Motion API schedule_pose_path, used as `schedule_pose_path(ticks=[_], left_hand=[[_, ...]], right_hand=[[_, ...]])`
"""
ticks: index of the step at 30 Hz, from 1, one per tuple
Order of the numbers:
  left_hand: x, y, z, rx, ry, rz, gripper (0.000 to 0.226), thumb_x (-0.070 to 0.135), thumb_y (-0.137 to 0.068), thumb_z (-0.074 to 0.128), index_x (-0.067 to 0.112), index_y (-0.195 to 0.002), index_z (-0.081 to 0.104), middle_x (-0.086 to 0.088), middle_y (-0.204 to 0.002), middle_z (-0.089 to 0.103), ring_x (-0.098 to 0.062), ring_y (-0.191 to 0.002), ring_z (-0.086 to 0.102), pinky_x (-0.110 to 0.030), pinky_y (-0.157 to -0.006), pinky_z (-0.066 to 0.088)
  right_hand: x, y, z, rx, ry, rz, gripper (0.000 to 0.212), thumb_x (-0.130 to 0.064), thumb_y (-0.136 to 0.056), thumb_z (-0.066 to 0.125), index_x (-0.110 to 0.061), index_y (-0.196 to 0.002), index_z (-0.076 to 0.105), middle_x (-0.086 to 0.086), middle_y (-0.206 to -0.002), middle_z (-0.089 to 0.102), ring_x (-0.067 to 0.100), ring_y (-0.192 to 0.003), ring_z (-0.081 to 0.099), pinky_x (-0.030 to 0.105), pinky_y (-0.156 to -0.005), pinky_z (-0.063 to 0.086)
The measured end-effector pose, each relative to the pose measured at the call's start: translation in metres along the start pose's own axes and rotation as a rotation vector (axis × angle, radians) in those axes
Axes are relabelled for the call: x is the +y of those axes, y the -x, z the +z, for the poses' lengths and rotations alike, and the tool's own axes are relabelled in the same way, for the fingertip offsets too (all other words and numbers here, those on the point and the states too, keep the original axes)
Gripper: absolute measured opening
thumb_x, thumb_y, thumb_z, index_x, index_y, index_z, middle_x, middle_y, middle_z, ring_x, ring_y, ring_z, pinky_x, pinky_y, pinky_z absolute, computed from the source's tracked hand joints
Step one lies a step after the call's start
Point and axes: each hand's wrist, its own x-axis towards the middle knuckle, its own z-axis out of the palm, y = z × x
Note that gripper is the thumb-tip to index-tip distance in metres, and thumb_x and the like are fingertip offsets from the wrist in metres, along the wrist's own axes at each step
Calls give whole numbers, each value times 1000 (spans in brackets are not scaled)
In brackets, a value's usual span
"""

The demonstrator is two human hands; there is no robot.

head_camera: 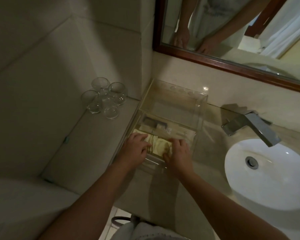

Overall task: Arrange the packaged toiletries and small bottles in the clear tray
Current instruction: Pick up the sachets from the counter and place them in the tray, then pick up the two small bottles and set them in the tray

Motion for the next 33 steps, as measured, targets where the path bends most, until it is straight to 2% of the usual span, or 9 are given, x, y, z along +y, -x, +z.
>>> schedule_pose_path(ticks=[8,13,16,19,23,26,33], left_hand=[[3,-1,2,47,-3,-32,27,17,-79,54,25,-96,73,4,-130,58,-21,-126,40,-42,-107,36],[29,-4,-2,149,19,-6,28,21,-70,50,23,-86,73,-1,-113,66,-25,-110,50,-42,-96,44],[62,-9,-1,170,21,56,35,27,-69,44,20,-89,72,-4,-110,67,-29,-103,54,-39,-91,47],[109,-12,13,171,13,172,42,32,-68,39,17,-89,71,-7,-102,68,-31,-98,56,-35,-88,45],[194,-2,53,80,18,340,31,25,-72,47,17,-91,70,-5,-98,68,-28,-96,57,-38,-89,45],[270,21,97,-13,133,396,31,21,-72,48,17,-94,69,-4,-100,66,-26,-99,56,-35,-91,43],[424,77,191,-195,216,590,24,15,-79,55,19,-100,68,-3,-104,67,-23,-102,59,-35,-94,46]], right_hand=[[-4,0,-1,-50,20,-16,31,-33,-84,66,-25,-112,57,2,-122,47,20,-116,46,32,-91,46],[6,17,-19,27,-86,-21,30,-27,-84,67,-20,-113,60,3,-121,50,21,-115,49,33,-100,44],[30,36,-37,102,-127,22,28,-25,-84,66,-19,-111,61,4,-118,53,23,-112,51,31,-95,42],[69,64,-62,203,-131,97,27,-23,-83,64,-17,-109,62,6,-112,57,24,-107,54,32,-90,42],[136,120,-100,306,-172,216,25,-19,-82,65,-16,-106,63,6,-108,58,23,-103,54,35,-91,47],[197,175,-125,395,-162,261,23,-16,-78,68,-14,-101,63,6,-101,60,26,-97,57,38,-85,49],[322,288,-192,505,-139,471,24,-17,-81,66,-15,-104,62,9,-108,60,27,-104,55,34,-90,43]])
